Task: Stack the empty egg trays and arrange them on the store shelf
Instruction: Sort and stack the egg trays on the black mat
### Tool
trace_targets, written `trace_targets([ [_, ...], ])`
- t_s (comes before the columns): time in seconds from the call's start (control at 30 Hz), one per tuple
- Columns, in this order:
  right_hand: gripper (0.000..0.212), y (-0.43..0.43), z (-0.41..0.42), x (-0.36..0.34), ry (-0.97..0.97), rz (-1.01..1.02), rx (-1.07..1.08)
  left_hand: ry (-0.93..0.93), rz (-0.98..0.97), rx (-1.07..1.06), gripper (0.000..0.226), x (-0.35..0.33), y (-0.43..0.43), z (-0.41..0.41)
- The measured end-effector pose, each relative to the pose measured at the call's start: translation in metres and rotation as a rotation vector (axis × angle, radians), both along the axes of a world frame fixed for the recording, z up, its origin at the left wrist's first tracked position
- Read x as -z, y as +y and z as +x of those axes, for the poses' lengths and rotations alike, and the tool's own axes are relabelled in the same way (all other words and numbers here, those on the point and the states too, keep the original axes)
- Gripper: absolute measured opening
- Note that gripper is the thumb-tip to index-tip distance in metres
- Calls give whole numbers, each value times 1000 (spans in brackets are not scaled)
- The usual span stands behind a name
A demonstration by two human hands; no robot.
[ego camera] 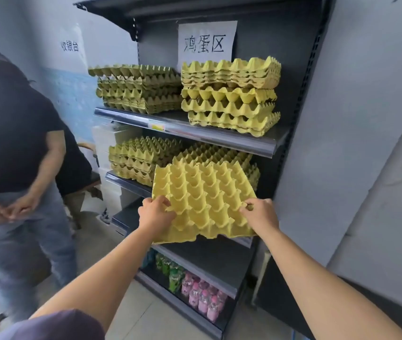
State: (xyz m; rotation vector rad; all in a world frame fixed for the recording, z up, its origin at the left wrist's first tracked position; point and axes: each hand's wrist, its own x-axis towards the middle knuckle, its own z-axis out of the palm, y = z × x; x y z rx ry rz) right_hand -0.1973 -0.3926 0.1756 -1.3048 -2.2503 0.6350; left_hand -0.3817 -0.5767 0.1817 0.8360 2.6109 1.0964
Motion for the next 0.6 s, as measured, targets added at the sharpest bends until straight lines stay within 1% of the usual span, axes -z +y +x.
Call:
trace_targets([
  [0.17, 30, 3, -60, -3, -41, 24, -72, 14, 7, -63, 29, -5, -8, -52],
  [0.6, 31, 38, -230, -19, -2, 170, -189, 15, 34, -197, 32, -2, 14, -193],
])
